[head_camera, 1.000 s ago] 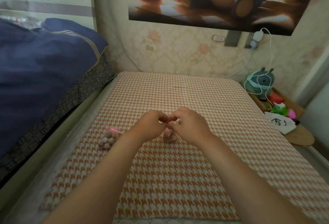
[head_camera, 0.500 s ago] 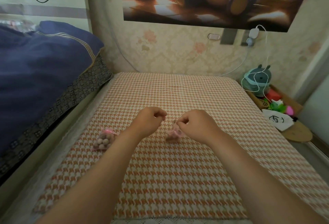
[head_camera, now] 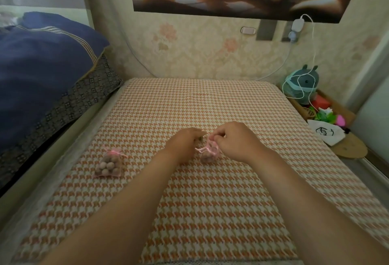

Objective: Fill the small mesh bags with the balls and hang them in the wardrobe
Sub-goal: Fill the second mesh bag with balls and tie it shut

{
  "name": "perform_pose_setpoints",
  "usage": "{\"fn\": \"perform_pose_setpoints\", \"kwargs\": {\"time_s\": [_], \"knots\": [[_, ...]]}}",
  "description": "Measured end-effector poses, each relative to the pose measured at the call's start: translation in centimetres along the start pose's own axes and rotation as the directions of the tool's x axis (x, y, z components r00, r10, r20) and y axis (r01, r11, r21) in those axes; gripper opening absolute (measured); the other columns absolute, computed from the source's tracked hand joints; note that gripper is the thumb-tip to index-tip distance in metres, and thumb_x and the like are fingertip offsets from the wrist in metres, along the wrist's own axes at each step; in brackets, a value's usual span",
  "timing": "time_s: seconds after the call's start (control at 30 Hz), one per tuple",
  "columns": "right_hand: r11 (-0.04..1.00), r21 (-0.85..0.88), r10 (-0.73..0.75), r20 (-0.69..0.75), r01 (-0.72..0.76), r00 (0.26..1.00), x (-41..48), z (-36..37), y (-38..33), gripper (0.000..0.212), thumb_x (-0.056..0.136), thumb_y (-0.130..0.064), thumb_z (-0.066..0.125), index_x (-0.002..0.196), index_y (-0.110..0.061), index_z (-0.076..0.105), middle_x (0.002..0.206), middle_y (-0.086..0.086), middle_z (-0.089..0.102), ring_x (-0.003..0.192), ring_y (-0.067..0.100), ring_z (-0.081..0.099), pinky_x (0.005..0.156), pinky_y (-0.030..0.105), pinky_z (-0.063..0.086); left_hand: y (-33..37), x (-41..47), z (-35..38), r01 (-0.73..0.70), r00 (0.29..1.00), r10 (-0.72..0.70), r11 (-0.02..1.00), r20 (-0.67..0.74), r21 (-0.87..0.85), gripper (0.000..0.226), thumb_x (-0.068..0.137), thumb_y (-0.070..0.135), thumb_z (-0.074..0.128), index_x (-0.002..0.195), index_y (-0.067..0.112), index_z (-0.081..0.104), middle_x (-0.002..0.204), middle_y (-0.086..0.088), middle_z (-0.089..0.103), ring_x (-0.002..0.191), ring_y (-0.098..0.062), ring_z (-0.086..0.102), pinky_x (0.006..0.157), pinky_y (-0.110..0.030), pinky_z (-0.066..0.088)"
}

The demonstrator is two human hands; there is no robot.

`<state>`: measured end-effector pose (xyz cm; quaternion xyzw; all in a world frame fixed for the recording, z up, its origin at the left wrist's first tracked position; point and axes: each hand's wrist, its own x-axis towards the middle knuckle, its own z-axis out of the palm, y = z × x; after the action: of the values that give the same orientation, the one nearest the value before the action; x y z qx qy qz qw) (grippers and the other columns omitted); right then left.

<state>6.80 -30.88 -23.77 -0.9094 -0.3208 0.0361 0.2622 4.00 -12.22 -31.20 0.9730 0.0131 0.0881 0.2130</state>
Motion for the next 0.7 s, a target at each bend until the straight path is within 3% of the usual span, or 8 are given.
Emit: {"fn": "perform_pose_setpoints", "kwargs": {"time_s": [0.1, 0.17, 0.27, 0.37, 0.43, 0.53, 0.57, 0.7], "knots": [[1.0, 0.007, 0.007, -0.002, -0.007, 1.0, 0.2, 0.1, 0.3, 0.023, 0.096, -0.026, 0.057, 0.096, -0.033, 0.08, 0.094, -0.006, 0.078, 0.062, 0.012, 0.066, 0.071, 0.04, 0.06, 0.5, 0.5, 0.0, 0.01, 1.0, -0.01, 1.0, -0.025, -0.014, 0.029, 0.079, 0.004, 0.053, 0.084, 0.023, 0.074, 0.07, 0.002, 0.064, 0.067, -0.02, 0.058, 0.061, -0.04, 0.051], [1.0, 0.027, 0.005, 0.001, -0.005, 1.0, 0.1, 0.1, 0.4, 0.023, 0.097, -0.025, 0.057, 0.096, -0.032, 0.08, 0.092, -0.006, 0.078, 0.056, 0.012, 0.062, 0.067, 0.038, 0.06, 0.5, 0.8, 0.2, 0.036, 0.997, -0.039, 0.998, -0.062, -0.051, 0.027, 0.077, 0.0, 0.054, 0.076, 0.019, 0.074, 0.065, 0.004, 0.063, 0.061, -0.015, 0.055, 0.056, -0.03, 0.044], [0.999, 0.05, 0.006, 0.002, -0.006, 1.0, 0.1, 0.2, 0.4, 0.023, 0.098, -0.025, 0.057, 0.097, -0.032, 0.079, 0.092, -0.005, 0.078, 0.058, 0.014, 0.064, 0.068, 0.04, 0.061, 0.2, 0.8, 0.3, 0.076, 0.989, -0.093, 0.986, -0.111, -0.15, 0.021, 0.082, 0.004, 0.061, 0.084, 0.019, 0.077, 0.073, 0.011, 0.064, 0.066, -0.003, 0.056, 0.06, -0.014, 0.039], [0.999, 0.049, 0.011, 0.001, -0.011, 1.0, 0.2, 0.3, 0.4, 0.023, 0.098, -0.025, 0.057, 0.098, -0.032, 0.079, 0.089, -0.004, 0.078, 0.057, 0.018, 0.064, 0.066, 0.039, 0.059, 0.2, 0.4, 0.2, 0.02, 0.999, -0.024, 0.992, -0.027, -0.127, 0.013, 0.082, 0.017, 0.068, 0.093, 0.022, 0.075, 0.079, 0.009, 0.066, 0.07, -0.008, 0.059, 0.064, -0.022, 0.044], [0.998, 0.059, 0.016, 0.004, -0.016, 1.0, 0.1, 0.3, 0.3, 0.023, 0.099, -0.025, 0.057, 0.097, -0.03, 0.079, 0.084, -0.005, 0.077, 0.053, 0.013, 0.06, 0.062, 0.035, 0.056, 0.2, 0.0, -0.1, -0.012, 1.0, 0.014, 0.982, 0.01, -0.187, 0.028, 0.078, 0.028, 0.075, 0.106, 0.029, 0.072, 0.086, 0.01, 0.068, 0.074, -0.005, 0.062, 0.066, -0.021, 0.049], [0.998, 0.057, 0.022, -0.003, -0.022, 1.0, -0.2, 0.0, 0.3, 0.024, 0.098, -0.024, 0.057, 0.093, -0.03, 0.079, 0.083, -0.007, 0.076, 0.053, 0.009, 0.058, 0.061, 0.034, 0.055, 1.1, -0.2, -0.3, -0.048, 0.998, 0.055, 0.984, 0.034, -0.169, 0.004, 0.08, 0.027, 0.075, 0.082, 0.028, 0.071, 0.078, 0.008, 0.069, 0.072, -0.01, 0.062, 0.065, -0.028, 0.05], [0.998, 0.054, 0.025, -0.002, -0.025, 1.0, -0.4, -0.1, 0.3, 0.024, 0.098, -0.023, 0.057, 0.093, -0.03, 0.079, 0.083, -0.008, 0.076, 0.049, 0.006, 0.054, 0.056, 0.032, 0.053, 1.4, -0.1, -0.3, -0.041, 0.998, 0.047, 0.989, 0.043, -0.139, 0.009, 0.081, 0.022, 0.075, 0.073, 0.023, 0.07, 0.075, 0.004, 0.068, 0.071, -0.014, 0.061, 0.065, -0.031, 0.05], [0.997, 0.052, 0.053, -0.002, -0.053, 0.999, -0.9, -0.7, 1.0, 0.03, 0.097, -0.018, 0.054, 0.088, -0.028, 0.08, 0.065, -0.011, 0.07, 0.038, 0.002, 0.044, 0.046, 0.023, 0.037, 2.3, 0.1, -0.1, -0.01, 0.992, 0.026, 0.993, 0.124, -0.122, 0.007, 0.082, 0.01, 0.071, 0.079, 0.015, 0.075, 0.083, 0.001, 0.069, 0.079, -0.018, 0.062, 0.071, -0.034, 0.053]]}}
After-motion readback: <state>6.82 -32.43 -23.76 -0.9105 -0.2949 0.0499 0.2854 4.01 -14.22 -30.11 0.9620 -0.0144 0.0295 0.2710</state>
